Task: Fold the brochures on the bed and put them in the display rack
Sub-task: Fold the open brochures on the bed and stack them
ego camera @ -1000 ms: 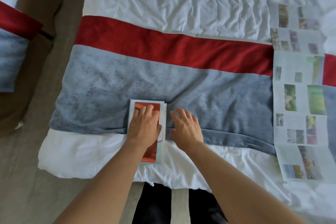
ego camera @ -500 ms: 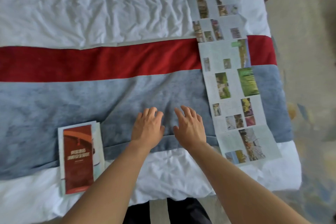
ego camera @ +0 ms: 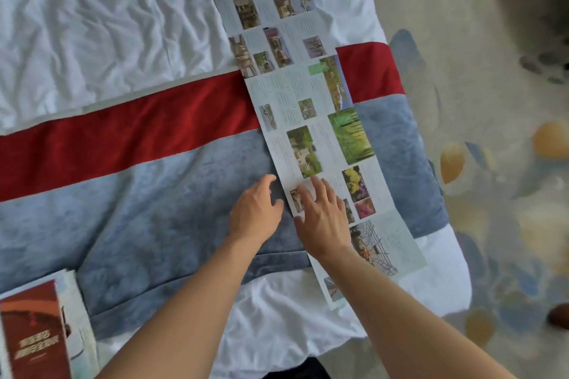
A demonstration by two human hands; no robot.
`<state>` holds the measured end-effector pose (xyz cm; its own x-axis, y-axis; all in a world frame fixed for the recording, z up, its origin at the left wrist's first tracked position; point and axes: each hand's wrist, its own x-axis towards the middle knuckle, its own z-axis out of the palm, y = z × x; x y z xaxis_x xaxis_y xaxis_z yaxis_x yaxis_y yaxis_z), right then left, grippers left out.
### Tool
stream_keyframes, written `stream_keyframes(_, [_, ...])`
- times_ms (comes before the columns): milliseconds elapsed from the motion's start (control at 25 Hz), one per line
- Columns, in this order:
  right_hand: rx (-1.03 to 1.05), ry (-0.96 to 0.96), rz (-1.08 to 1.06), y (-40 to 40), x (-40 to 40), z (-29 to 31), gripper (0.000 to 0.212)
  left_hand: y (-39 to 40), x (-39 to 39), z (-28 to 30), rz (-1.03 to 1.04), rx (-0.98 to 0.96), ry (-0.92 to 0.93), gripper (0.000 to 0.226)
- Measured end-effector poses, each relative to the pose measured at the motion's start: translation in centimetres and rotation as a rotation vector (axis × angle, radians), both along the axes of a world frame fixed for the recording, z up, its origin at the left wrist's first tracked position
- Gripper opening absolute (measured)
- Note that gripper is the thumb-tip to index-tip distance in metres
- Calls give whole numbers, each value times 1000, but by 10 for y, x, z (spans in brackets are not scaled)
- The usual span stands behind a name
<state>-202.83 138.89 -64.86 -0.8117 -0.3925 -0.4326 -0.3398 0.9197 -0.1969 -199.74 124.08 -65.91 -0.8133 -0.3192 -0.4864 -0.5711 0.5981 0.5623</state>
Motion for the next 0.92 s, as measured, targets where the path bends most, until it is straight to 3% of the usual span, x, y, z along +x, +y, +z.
stream_keyframes(280, [-25, 5, -82, 11, -11, -6, 59, 11, -23, -6, 17, 145, -2, 69])
stream_keyframes(520, [-71, 2, -116, 12, -17, -6, 57, 21, -33, -7, 116, 245, 25, 61])
stream_keyframes(680, [-101, 11, -149, 11, -16, -3, 61, 27, -38, -2, 171, 204, 60, 48])
stream_keyframes(920, [-109, -56, -149, 15, -10, 0, 63, 29, -36, -5, 378, 359, 1, 51])
